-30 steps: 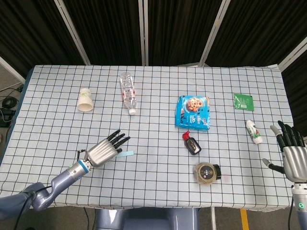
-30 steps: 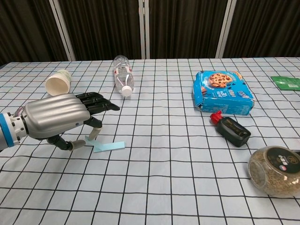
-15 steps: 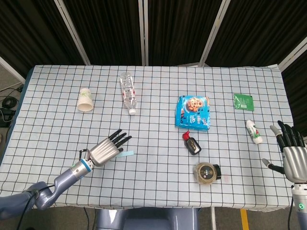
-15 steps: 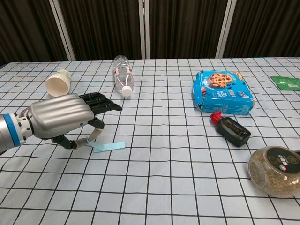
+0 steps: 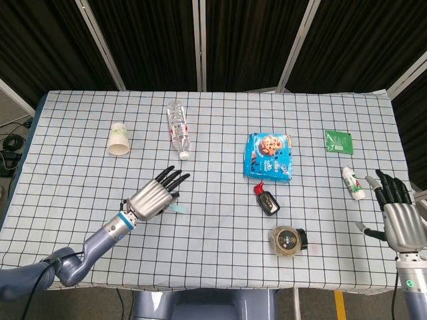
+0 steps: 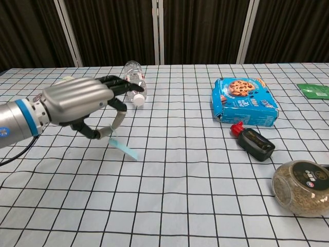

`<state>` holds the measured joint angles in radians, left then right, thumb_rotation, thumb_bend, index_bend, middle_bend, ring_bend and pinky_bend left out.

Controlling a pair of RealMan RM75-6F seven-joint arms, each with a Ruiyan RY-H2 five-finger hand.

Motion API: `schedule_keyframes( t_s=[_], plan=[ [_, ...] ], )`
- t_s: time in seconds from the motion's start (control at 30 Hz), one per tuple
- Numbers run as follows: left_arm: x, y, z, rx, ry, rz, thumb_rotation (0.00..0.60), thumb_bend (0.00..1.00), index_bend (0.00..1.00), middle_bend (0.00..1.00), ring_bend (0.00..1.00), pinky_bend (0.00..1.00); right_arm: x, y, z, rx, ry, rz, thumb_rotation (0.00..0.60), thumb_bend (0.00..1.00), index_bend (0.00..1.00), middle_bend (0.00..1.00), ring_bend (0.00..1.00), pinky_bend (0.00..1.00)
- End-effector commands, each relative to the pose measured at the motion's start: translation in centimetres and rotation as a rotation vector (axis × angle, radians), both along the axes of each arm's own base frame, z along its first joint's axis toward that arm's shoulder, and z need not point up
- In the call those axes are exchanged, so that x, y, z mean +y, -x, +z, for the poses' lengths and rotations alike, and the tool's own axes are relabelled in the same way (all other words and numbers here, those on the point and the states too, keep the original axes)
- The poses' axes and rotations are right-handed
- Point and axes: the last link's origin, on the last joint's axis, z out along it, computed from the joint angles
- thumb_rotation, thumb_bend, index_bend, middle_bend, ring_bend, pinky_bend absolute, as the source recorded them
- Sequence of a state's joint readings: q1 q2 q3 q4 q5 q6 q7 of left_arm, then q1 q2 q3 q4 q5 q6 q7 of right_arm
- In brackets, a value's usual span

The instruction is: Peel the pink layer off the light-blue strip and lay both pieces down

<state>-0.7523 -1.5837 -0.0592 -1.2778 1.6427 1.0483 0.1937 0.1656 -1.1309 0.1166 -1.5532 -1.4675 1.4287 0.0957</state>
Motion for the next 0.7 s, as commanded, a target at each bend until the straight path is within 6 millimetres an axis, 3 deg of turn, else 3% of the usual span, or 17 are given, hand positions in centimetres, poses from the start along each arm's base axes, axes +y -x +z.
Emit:
schedule_keyframes(
  t_s=[0.03, 0.3, 0.5, 0.7],
  plan=[
    [1.6, -4.1, 2.2, -0.08, -0.009, 0.022, 0.6, 0.57, 0.84, 0.0, 0.0, 0.0, -2.8, -2.0, -1.8, -0.083, -0.068, 0.059, 0.6, 0.0, 0.19, 0.0, 0.0, 0.0],
    [3.6, -12.9, 5.4, -0.279, 0.049, 0.099, 0.6, 0.59, 0.84, 0.0, 0.0, 0.0, -9.3, -8.5, -4.8, -0.219, -0.259, 0.146, 0.6, 0.0, 0.26, 0.0, 0.0, 0.0],
    [4.4, -17.3, 6.8, -0.275, -0.015, 0.071, 0.6, 0.6, 0.85, 0.0, 0.0, 0.0, -11.5, -12.6, -6.6, -0.277, -0.343, 0.162, 0.6, 0.0, 0.29, 0.0, 0.0, 0.0],
    [5.2, -20.3, 6.5, -0.287, -0.034, 0.092, 0.6, 0.63, 0.85, 0.0, 0.0, 0.0, -12.8, -15.4, -8.6, -0.391, -0.41, 0.102, 0.6, 0.0, 0.3, 0.0, 0.0, 0.0]
  ],
)
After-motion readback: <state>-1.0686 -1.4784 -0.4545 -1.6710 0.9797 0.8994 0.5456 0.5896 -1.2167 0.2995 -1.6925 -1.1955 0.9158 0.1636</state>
